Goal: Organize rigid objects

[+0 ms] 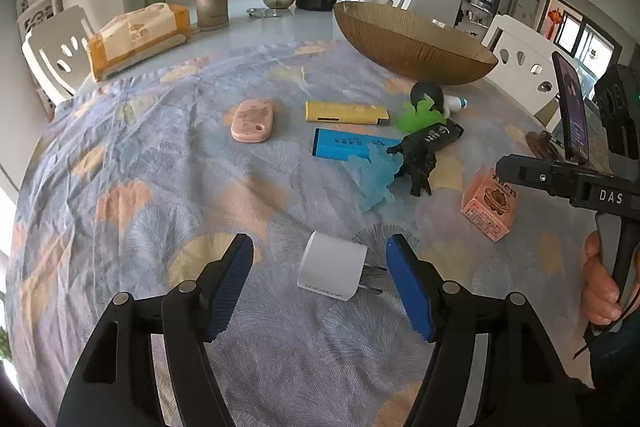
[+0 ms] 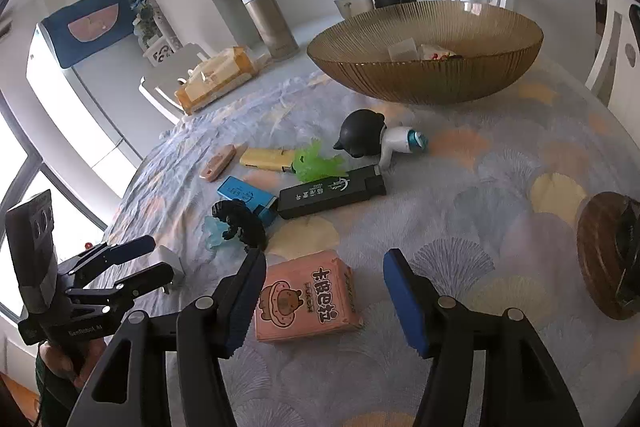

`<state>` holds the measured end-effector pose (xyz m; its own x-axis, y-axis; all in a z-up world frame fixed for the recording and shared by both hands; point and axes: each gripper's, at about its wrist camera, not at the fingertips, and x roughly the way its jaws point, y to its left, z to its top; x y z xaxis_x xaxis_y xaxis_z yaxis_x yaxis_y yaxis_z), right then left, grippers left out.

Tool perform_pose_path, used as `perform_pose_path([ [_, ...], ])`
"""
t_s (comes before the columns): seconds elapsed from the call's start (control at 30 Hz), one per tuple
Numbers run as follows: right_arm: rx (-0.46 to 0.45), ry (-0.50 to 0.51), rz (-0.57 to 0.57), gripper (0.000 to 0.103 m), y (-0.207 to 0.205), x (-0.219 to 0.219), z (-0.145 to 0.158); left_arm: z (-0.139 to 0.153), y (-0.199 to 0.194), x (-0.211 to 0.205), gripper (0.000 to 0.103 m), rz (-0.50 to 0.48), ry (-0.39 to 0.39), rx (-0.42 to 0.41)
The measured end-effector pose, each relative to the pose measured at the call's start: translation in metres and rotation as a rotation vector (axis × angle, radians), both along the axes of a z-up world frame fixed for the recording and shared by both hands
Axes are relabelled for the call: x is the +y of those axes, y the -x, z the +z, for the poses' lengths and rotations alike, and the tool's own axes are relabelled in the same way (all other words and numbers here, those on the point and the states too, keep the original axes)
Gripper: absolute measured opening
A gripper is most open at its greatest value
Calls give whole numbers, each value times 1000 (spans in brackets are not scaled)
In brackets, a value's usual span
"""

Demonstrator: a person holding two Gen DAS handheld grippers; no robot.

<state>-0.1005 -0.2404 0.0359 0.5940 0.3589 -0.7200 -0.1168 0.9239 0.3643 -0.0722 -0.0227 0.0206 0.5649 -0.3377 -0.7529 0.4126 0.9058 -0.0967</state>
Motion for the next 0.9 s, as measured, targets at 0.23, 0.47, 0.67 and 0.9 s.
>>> perform_pose_path([
  [0.23,12,1,-3,62,0,1,-1,0,0,0,70,-1,-1,0],
  [0.47,29,-13,-9,62,-2,-3,-3,0,2,-1,72,-5,-2,-12],
  [0.67,30,-15,-10,62,-2,-4,-4,2,3,-1,72,-20,6,-9],
  [0.9,-12,-95,-29,66,4,-19,0,-3,20,5,79,-30,-20,62],
])
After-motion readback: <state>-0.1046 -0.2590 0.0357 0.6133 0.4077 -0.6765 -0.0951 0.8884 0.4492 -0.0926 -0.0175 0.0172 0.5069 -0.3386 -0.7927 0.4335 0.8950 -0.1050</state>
